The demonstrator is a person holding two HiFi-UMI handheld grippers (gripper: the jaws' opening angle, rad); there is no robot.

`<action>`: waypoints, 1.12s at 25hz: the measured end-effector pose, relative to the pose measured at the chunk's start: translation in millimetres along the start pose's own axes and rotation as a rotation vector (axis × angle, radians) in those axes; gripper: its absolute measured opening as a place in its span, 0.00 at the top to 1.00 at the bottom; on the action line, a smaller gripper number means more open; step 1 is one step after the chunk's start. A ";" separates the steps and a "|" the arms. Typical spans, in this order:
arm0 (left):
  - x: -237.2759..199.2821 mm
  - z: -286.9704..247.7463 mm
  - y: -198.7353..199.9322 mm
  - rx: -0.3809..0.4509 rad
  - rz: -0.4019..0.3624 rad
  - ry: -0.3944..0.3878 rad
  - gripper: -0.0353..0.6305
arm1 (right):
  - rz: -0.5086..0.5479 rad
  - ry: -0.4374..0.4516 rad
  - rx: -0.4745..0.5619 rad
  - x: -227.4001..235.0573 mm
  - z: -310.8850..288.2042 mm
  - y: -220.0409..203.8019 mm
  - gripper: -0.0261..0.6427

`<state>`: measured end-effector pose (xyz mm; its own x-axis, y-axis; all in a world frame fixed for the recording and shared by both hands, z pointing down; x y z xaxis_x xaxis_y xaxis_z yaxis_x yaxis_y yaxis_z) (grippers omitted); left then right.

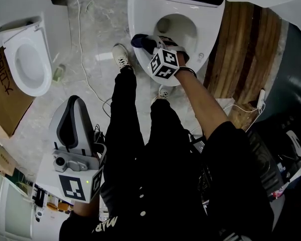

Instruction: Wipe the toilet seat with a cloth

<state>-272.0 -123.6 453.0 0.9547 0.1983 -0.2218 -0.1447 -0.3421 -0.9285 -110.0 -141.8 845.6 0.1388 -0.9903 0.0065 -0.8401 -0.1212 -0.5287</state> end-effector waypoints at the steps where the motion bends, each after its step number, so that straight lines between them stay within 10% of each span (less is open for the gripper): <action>1: -1.2 -0.8 -0.6 -0.006 0.005 0.003 0.94 | -0.005 -0.004 0.001 4.0 -0.6 1.0 0.81; 28: -27.3 -5.8 -2.5 -0.038 0.011 0.023 0.94 | -0.296 -0.224 0.024 120.3 0.4 19.6 0.80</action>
<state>-296.2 -133.6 463.1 0.9590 0.1730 -0.2246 -0.1457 -0.3790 -0.9139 -109.6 -263.3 835.7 0.4876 -0.8728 -0.0219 -0.7339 -0.3961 -0.5519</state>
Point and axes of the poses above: the fingertips, and each gripper's own axes: z backward along the fingers, x to its right, y out of its top, the point moved 3 cm from there along z, backward along the fingers, and after that the axes turned 1 degree about x, right-handed, at the moved point
